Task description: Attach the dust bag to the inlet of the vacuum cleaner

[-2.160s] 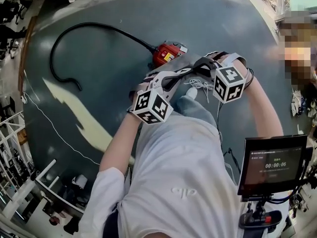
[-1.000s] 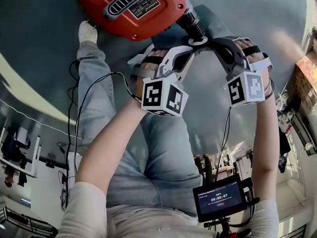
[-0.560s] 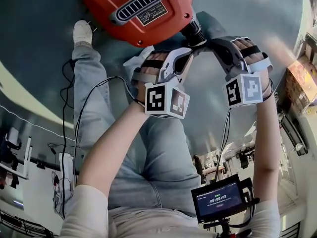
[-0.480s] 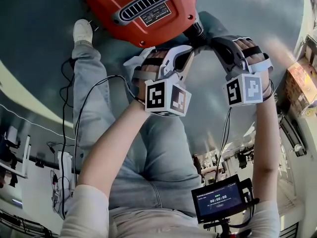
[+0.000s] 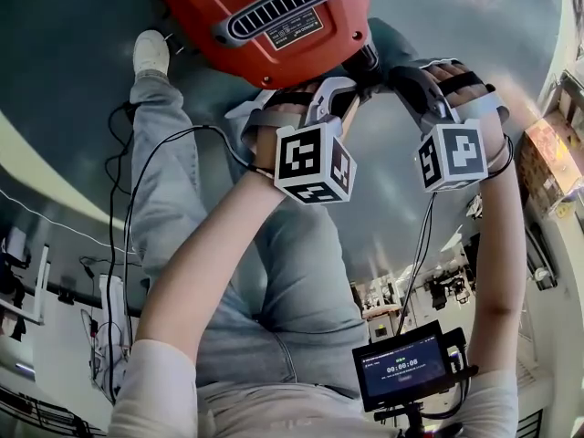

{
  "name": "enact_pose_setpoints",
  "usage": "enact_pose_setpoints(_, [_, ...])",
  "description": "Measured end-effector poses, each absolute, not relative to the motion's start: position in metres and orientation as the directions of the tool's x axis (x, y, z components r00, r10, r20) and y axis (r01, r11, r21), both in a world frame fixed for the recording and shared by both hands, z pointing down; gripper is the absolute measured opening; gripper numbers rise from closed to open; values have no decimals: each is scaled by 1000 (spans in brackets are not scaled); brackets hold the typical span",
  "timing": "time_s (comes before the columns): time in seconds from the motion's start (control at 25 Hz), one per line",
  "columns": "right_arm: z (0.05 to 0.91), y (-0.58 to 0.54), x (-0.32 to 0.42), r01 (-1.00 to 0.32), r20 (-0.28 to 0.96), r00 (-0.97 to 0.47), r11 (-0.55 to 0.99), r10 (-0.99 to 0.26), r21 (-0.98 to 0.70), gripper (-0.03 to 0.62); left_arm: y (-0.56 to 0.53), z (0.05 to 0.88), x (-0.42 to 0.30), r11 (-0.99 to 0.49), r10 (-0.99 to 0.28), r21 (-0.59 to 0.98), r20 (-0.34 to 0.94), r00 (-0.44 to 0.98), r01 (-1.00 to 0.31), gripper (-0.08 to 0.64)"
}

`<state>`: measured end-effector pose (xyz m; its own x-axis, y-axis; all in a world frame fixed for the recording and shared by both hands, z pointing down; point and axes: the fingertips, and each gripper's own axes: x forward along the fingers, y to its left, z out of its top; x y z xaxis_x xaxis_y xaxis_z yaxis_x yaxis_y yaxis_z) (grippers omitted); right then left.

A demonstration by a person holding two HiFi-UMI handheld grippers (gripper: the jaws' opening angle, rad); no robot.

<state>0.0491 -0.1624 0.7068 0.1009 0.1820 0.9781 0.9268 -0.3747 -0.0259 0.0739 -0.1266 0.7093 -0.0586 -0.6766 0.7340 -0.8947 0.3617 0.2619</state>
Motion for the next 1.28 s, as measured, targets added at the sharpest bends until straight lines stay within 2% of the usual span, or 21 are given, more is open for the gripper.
enact_pose_setpoints(0.16, [710, -162, 52, 898, 982, 169, -425, 87, -117, 18, -126, 711, 73, 393, -666, 245, 740, -91, -886, 12])
enact_pose_setpoints(0.32, [711, -161, 52, 873, 988, 151, -467, -17, -141, 17, -125, 709, 72, 430, -635, 192, 759, -145, -882, 12])
enact_pose_setpoints(0.52, [695, -161, 59, 883, 996, -7, -467, 85, 46, 12, -122, 697, 79, 412, -575, 35, 785, -231, -910, 14])
enact_pose_setpoints(0.6, [699, -163, 61, 899, 996, -45, -433, 75, 73, 12, -123, 701, 81, 423, -561, 3, 786, -259, -906, 14])
enact_pose_setpoints(0.72, [709, -163, 53, 921, 998, -40, -385, 48, 56, 14, -124, 711, 74, 441, -553, 6, 790, -266, -897, 15])
enact_pose_setpoints(1.04, [700, -149, 39, 952, 996, -10, -305, 85, 36, 15, -111, 707, 63, 580, -537, 136, 805, -251, -803, 12])
enact_pose_setpoints(1.28, [689, -143, 40, 961, 994, -4, -276, 111, 35, 14, -102, 701, 59, 567, -497, 74, 825, -269, -820, 12])
